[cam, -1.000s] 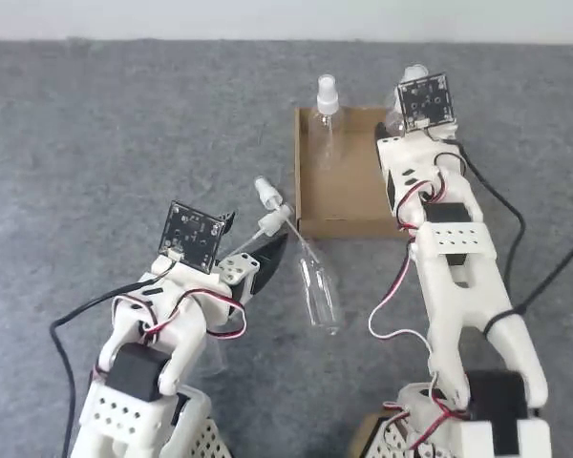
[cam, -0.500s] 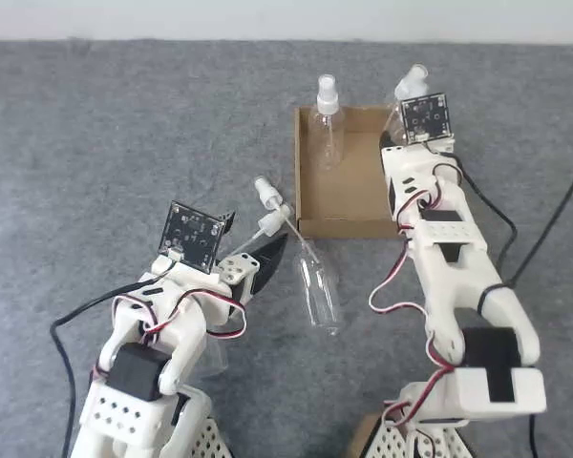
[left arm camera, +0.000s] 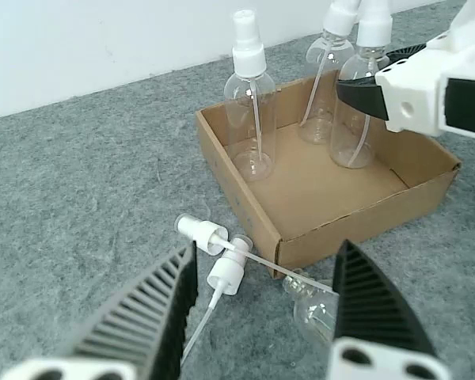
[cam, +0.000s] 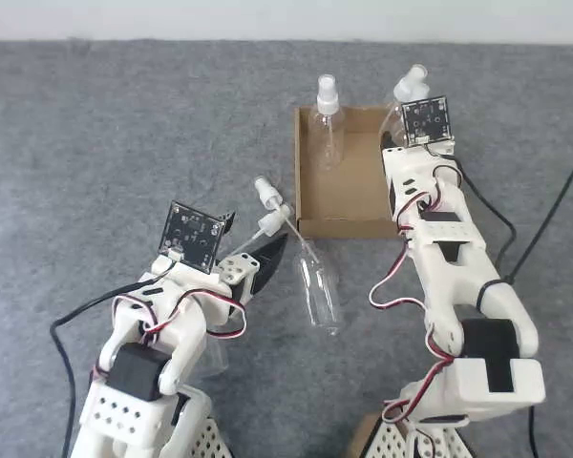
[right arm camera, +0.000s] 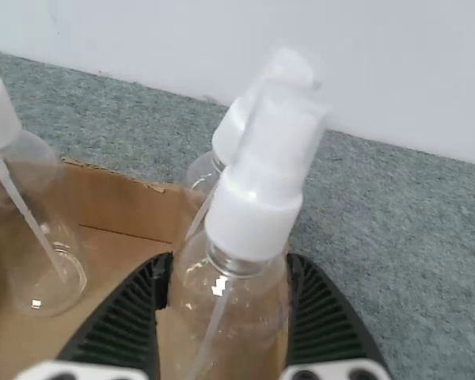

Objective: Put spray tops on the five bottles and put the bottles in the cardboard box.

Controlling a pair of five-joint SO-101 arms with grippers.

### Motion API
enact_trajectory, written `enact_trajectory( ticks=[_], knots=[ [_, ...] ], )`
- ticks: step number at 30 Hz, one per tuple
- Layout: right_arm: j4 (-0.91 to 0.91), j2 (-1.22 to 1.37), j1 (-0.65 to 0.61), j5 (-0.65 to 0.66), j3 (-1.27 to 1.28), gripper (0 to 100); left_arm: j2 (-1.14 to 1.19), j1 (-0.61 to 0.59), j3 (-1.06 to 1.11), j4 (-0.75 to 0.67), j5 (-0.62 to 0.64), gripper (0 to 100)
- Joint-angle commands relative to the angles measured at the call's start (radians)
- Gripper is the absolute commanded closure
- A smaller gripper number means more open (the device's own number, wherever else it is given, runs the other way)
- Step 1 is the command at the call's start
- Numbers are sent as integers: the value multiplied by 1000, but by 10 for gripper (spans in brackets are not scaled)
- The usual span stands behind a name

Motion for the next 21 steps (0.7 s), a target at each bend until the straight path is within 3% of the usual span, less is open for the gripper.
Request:
enact_trajectory(
  ticks=[1,21],
  knots=[
    [-16,-18,2,5,-17,992,-8,2,-7,-28,-5,743],
    [44,-18,-8,15,-18,991,-11,2,-7,-28,-8,743]
  ],
)
